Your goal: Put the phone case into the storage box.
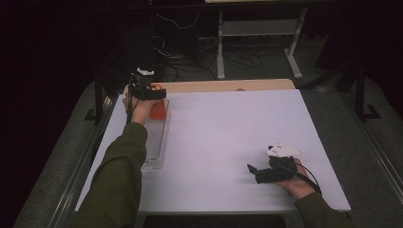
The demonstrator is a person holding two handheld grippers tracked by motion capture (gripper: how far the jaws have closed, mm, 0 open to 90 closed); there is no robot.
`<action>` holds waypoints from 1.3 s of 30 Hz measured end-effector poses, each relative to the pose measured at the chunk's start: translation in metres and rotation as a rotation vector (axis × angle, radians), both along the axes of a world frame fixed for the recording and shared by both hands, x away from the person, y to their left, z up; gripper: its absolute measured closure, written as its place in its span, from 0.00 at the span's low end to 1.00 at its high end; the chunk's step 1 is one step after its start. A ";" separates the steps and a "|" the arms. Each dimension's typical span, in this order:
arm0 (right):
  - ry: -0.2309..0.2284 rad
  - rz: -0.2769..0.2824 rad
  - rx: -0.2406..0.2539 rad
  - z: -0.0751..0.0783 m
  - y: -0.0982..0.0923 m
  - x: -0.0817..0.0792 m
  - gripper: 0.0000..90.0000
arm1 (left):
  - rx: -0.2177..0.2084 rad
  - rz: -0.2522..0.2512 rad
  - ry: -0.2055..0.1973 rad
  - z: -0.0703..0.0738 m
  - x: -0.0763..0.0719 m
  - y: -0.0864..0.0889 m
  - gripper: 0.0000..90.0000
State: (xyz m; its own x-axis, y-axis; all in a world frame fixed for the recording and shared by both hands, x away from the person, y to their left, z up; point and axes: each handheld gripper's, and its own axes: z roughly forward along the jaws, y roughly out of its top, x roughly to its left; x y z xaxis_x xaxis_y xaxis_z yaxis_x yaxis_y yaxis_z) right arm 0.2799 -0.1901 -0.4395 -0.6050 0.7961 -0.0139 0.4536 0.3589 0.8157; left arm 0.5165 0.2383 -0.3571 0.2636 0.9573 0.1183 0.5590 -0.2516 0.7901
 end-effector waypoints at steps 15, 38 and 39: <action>0.001 -0.003 0.000 0.000 -0.001 0.000 0.00 | 0.012 0.000 0.007 -0.003 0.013 0.000 0.09; 0.000 0.000 -0.002 0.000 0.000 0.000 0.00 | -0.031 -0.026 -0.024 0.010 0.007 0.013 0.00; 0.000 0.001 -0.001 0.000 0.000 0.000 0.00 | -0.036 -0.032 -0.025 0.011 0.006 0.014 0.00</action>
State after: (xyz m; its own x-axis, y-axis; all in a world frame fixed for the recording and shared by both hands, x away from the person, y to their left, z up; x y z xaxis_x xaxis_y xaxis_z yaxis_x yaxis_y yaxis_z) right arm 0.2797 -0.1902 -0.4394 -0.6055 0.7957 -0.0145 0.4534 0.3599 0.8154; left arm 0.5225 0.2521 -0.3465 0.2914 0.9523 0.0908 0.5309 -0.2399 0.8128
